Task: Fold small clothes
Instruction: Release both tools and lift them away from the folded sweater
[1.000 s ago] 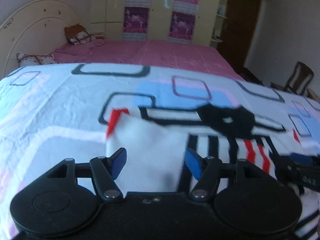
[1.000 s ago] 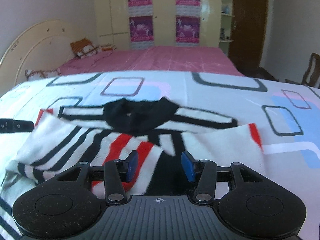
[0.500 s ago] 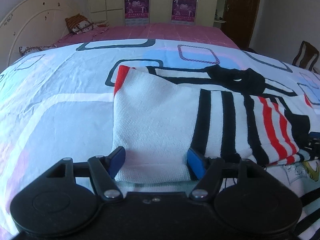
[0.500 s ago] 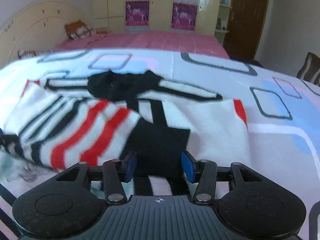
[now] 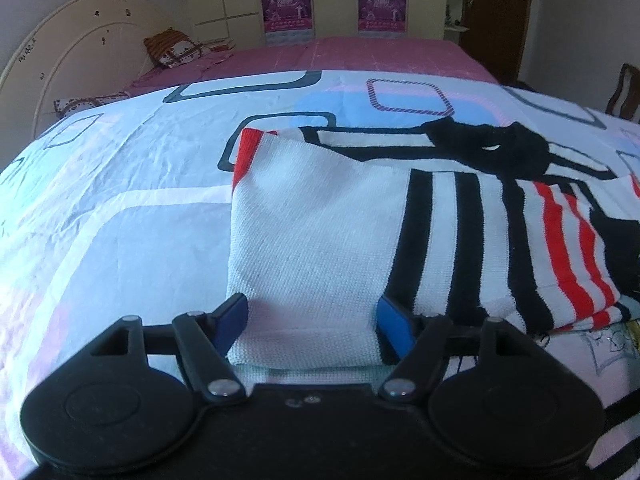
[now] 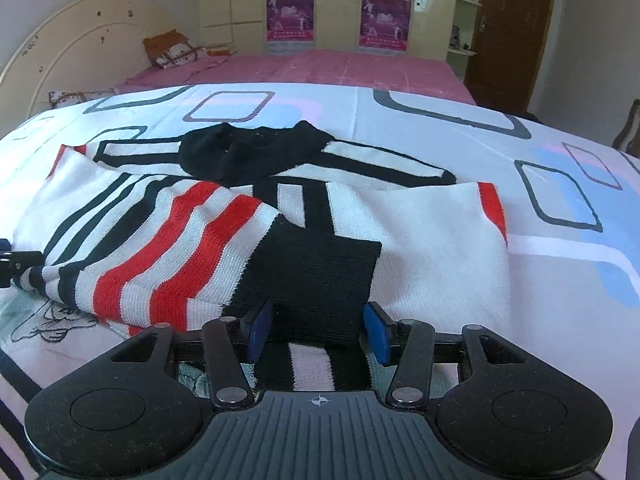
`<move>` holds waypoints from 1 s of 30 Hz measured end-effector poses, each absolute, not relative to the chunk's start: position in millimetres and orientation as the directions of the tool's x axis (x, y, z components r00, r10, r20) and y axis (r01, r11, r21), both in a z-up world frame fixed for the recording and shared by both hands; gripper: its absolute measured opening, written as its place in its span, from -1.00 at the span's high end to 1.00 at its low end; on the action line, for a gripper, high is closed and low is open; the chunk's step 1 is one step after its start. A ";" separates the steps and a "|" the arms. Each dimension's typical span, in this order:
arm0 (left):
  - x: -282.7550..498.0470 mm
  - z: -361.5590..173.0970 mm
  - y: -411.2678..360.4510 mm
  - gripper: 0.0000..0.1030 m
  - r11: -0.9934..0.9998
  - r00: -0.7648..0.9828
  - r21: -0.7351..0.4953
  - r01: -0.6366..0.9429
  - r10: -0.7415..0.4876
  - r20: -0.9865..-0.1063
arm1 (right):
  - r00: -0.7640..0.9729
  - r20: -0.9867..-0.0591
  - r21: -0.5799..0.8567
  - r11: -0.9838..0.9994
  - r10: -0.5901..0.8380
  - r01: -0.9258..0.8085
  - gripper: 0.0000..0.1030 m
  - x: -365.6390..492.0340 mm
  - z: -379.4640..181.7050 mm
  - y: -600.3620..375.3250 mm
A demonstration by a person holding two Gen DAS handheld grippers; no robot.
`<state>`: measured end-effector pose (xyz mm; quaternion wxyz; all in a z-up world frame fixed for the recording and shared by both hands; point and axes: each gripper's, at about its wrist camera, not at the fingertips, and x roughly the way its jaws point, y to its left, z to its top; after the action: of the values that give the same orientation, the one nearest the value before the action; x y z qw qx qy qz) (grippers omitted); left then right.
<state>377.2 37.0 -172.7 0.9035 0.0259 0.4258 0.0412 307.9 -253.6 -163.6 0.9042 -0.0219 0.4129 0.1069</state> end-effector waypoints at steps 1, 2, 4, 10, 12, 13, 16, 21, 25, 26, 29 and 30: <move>377.9 -172.2 35.9 -0.42 0.994 0.628 0.086 -0.062 0.106 -0.771 | 0.636 -0.751 0.049 0.975 0.179 -0.217 0.05 307.8 -163.6 -253.9; 378.5 -171.8 35.2 -0.43 0.994 0.624 0.090 -0.068 0.113 -0.773 | 0.635 -0.750 0.050 0.974 0.184 -0.223 0.05 308.0 -163.6 -254.5; 379.2 -169.9 33.1 -0.43 0.992 0.615 0.103 -0.079 0.130 -0.778 | 0.629 -0.753 0.051 0.970 0.193 -0.238 0.04 309.2 -163.0 -255.5; 369.9 -155.9 23.0 -0.41 0.983 0.603 0.144 -0.113 0.183 -0.776 | 0.604 -0.778 0.012 0.966 0.171 -0.257 -0.37 317.3 -157.1 -257.8; 359.7 -147.3 21.7 -0.41 0.986 0.618 0.124 -0.115 0.169 -0.768 | 0.607 -0.773 0.047 0.970 0.186 -0.238 -0.37 311.8 -150.4 -264.7; 354.5 -143.6 20.4 -0.41 0.987 0.621 0.117 -0.112 0.161 -0.767 | 0.609 -0.768 0.064 0.971 0.197 -0.232 -0.37 306.8 -147.2 -267.1; 337.6 -132.7 16.9 -0.42 0.991 0.634 0.095 -0.093 0.132 -0.762 | 0.612 -0.757 0.104 0.966 0.232 -0.237 -0.37 285.8 -136.9 -270.3; 308.4 -122.6 11.2 -0.43 0.998 0.656 0.047 -0.041 0.063 -0.753 | 0.631 -0.739 0.110 0.966 0.236 -0.233 -0.37 246.9 -125.9 -268.0; 283.8 -124.6 5.6 -0.43 0.999 0.658 0.041 0.026 0.014 -0.753 | 0.638 -0.741 0.094 0.973 0.210 -0.211 -0.37 212.8 -124.8 -261.3; 277.5 -125.6 5.3 -0.43 0.998 0.656 0.038 0.040 0.003 -0.755 | 0.638 -0.743 0.091 0.974 0.204 -0.206 -0.37 204.6 -124.6 -259.7; 256.9 -127.6 5.8 -0.44 0.997 0.649 0.029 0.067 -0.022 -0.760 | 0.640 -0.746 0.079 0.978 0.185 -0.192 -0.37 178.7 -123.4 -254.7; 249.3 -128.0 7.6 -0.44 0.997 0.645 0.020 0.077 -0.034 -0.763 | 0.641 -0.746 0.077 0.979 0.181 -0.187 -0.37 169.5 -122.3 -253.2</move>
<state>249.3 7.6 -128.0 0.9067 0.0255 0.4200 -0.0306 169.5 -253.2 -122.3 0.9058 -0.0038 0.4114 0.1016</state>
